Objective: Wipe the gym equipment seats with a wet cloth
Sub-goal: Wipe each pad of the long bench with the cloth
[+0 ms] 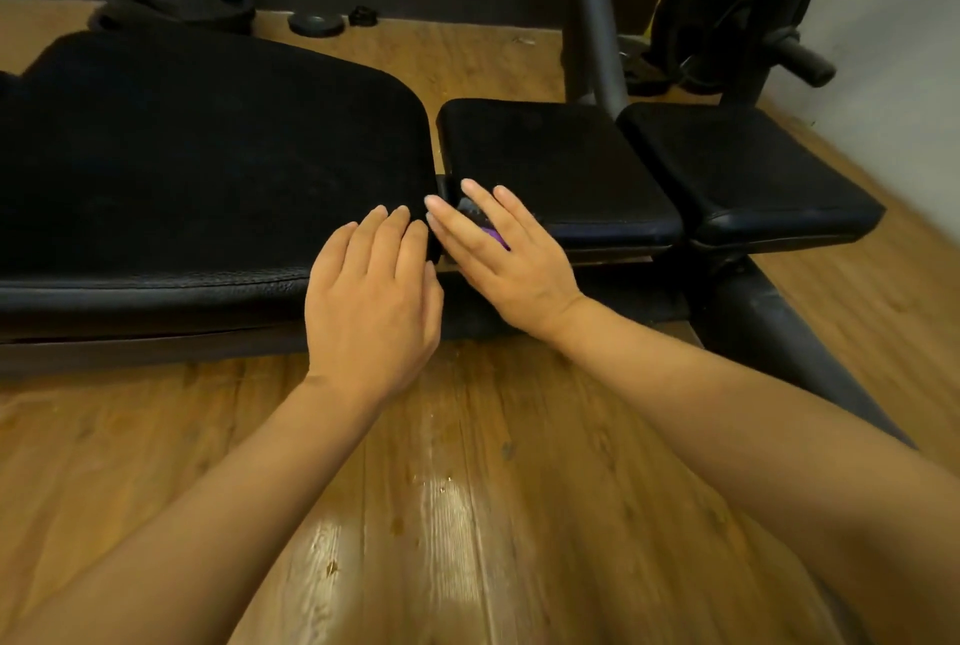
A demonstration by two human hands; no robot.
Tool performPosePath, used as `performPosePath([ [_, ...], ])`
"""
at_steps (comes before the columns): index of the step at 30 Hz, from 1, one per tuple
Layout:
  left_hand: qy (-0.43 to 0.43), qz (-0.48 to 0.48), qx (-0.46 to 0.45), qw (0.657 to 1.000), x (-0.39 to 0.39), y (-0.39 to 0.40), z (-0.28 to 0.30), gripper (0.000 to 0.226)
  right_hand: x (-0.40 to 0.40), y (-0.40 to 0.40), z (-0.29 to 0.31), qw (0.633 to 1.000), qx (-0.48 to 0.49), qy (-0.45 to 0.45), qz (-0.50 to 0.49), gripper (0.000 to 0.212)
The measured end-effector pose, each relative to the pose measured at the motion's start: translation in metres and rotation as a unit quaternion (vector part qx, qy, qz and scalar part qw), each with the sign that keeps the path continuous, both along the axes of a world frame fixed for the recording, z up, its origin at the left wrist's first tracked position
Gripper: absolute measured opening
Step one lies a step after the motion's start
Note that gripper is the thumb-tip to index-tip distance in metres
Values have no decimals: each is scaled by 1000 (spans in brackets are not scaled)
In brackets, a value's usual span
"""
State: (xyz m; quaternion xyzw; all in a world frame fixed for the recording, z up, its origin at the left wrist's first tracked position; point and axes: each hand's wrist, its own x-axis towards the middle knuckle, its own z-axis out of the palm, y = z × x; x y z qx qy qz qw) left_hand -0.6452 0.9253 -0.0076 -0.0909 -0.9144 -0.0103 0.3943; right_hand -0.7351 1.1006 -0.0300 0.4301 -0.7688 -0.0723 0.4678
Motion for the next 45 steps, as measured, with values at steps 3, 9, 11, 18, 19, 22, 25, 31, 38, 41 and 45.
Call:
performPosePath([
  [3,8,-2,-1,1000,-1,0,-1,35,-6,19,3,999,42,23,22,55],
  [9,19,20,26,999,-4,7,-2,38,-13,124,3,999,44,12,-23,48],
  [11,23,24,19,999,-6,8,0,38,-19,156,5,998,43,-5,-42,51],
  [18,23,50,50,997,-2,16,-2,37,-9,151,0,994,-13,-50,-92,59],
  [19,21,50,51,997,-3,16,-2,37,-9,140,1,994,-24,-47,-97,58],
  [22,16,51,48,997,-2,16,0,37,-6,86,4,996,-13,-38,-73,54],
  [25,8,43,42,998,2,15,0,38,-3,36,3,998,-17,-38,-43,53],
  [31,-22,27,34,999,5,20,5,40,-11,69,7,999,30,-12,34,47],
  [38,-52,-19,-23,998,-12,59,-2,43,-13,148,11,999,2,-50,-14,48],
  [41,-49,-47,-6,998,-21,84,-1,43,-6,162,13,996,-25,-76,-34,46],
  [45,-56,-95,9,994,-33,111,5,44,2,182,7,994,-59,-70,-51,46],
])
